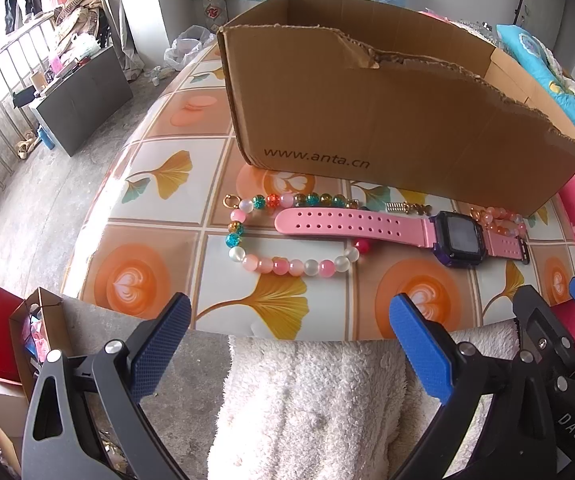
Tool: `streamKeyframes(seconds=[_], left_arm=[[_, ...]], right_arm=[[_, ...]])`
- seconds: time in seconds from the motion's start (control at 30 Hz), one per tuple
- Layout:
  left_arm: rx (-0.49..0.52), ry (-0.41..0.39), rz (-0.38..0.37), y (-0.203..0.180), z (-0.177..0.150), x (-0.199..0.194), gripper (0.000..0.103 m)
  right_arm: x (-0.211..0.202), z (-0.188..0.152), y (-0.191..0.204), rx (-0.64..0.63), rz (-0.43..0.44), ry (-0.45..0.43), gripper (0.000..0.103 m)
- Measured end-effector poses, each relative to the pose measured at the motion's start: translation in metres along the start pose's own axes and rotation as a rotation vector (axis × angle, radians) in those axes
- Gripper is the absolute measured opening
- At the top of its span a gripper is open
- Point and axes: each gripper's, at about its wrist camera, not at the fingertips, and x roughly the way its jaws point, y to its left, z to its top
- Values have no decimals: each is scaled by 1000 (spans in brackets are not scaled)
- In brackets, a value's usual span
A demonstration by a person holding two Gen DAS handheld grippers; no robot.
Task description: Organize jewelry
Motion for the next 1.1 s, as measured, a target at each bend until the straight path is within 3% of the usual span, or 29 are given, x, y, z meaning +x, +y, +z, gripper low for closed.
streamKeyframes(seconds=[1.1], left_arm=[[25,-16,30,8,1,-3,97]], right_arm=[[-5,9,-7,24,-24,-31,96]])
